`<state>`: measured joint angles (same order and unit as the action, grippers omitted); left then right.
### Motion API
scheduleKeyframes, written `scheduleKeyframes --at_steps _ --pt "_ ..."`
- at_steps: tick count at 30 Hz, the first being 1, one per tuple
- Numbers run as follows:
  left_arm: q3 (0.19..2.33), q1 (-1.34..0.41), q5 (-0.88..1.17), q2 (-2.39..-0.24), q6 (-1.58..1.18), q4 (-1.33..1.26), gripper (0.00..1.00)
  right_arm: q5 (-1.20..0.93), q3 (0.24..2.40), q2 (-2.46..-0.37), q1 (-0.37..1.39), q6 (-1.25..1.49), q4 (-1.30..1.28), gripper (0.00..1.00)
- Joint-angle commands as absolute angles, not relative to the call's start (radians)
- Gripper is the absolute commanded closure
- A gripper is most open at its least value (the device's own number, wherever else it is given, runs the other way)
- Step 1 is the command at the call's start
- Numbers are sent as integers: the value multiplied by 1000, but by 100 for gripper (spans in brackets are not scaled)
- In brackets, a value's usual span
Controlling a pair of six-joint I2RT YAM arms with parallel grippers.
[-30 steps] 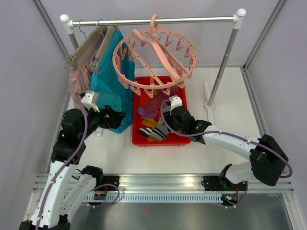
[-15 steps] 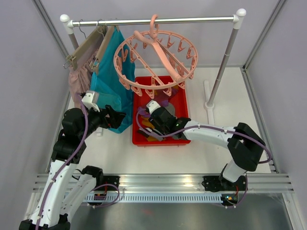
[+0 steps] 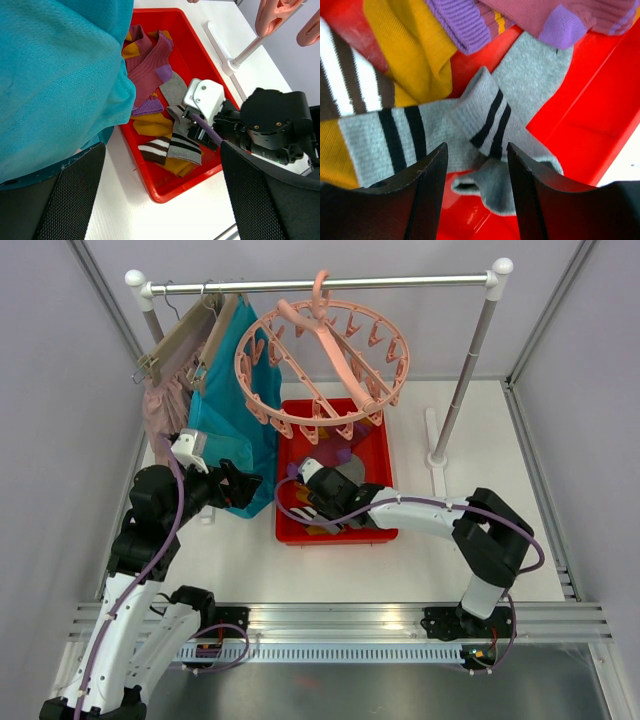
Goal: Clip the socks to the hanger
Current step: Pick up the sock from the bin.
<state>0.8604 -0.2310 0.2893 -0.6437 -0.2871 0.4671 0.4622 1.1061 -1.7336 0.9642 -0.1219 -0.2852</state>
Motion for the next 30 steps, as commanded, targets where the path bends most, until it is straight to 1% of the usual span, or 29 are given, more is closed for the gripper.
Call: scheduleKeyframes --at_steps 1,9,12,13,15,16,18,19,22,26,30 --pt "864 -226 295 -647 -252 457 0 506 1166 -1775 963 -152 -268 43" --pt "862 -227 296 -655 -252 457 0 552 1175 -1816 963 -163 -242 44" --pt "862 -227 299 -657 -252 457 0 569 1178 -1836 963 -163 -230 50" --pt "862 -227 299 -658 -252 457 0 565 1178 -1845 965 -164 -226 55" --pt "862 -227 299 -658 -252 457 0 565 1180 -1851 965 -163 -209 62" --pt "862 -227 301 -660 -253 457 0 569 1177 -1855 965 -163 -204 71" --pt "862 -227 301 -661 -253 456 0 578 1174 -1856 965 -149 -190 80" --pt "862 -227 305 -664 -253 456 0 584 1172 -1849 963 -141 -189 90" --pt "859 -227 325 -664 -258 446 0 588 1149 -1800 965 -98 -179 100" --pt "844 -227 399 -666 -302 400 0 565 1097 -1678 968 -31 -170 100" --pt "830 -227 503 -684 -359 307 0 531 1002 -1476 989 -3 -130 100"
